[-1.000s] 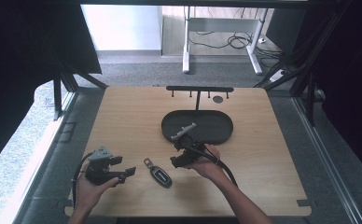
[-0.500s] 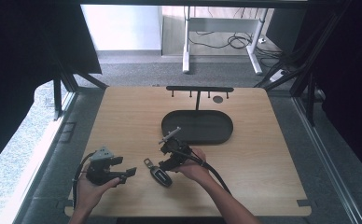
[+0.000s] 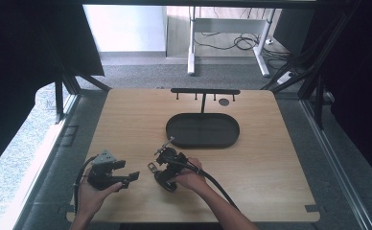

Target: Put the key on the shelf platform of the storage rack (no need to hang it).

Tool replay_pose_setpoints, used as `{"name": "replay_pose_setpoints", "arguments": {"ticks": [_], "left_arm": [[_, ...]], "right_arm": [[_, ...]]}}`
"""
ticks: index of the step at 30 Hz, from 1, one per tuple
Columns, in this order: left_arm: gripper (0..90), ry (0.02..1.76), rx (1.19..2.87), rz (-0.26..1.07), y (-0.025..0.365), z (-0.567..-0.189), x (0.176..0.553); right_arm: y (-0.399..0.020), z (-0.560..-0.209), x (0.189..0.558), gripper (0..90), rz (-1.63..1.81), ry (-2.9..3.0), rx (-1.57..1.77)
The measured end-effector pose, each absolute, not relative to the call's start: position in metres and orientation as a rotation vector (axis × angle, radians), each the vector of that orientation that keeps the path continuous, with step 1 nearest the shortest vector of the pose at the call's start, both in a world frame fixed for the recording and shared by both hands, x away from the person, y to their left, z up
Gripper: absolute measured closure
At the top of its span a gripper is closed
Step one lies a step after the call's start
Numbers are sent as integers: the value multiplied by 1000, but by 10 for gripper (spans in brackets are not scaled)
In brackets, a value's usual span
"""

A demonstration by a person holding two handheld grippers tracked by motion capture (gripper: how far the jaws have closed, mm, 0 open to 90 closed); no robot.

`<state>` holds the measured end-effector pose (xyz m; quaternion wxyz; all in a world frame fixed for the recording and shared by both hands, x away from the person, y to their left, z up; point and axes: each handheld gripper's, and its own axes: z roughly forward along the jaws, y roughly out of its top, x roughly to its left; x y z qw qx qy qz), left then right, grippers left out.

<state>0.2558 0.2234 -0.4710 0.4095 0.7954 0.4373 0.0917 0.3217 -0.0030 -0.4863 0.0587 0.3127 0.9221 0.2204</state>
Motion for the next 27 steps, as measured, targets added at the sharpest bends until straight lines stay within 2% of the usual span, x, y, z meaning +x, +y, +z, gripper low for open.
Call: {"name": "replay_pose_setpoints", "arguments": {"ticks": [16,27], "left_arm": [[250,1115,2003,232,227,-473,257],[249,1119,2010,224,225,-474,257]], "right_arm": [[13,-507,319,374,602,2846,916],[16,-512,317,483,586,2833,877]]}}
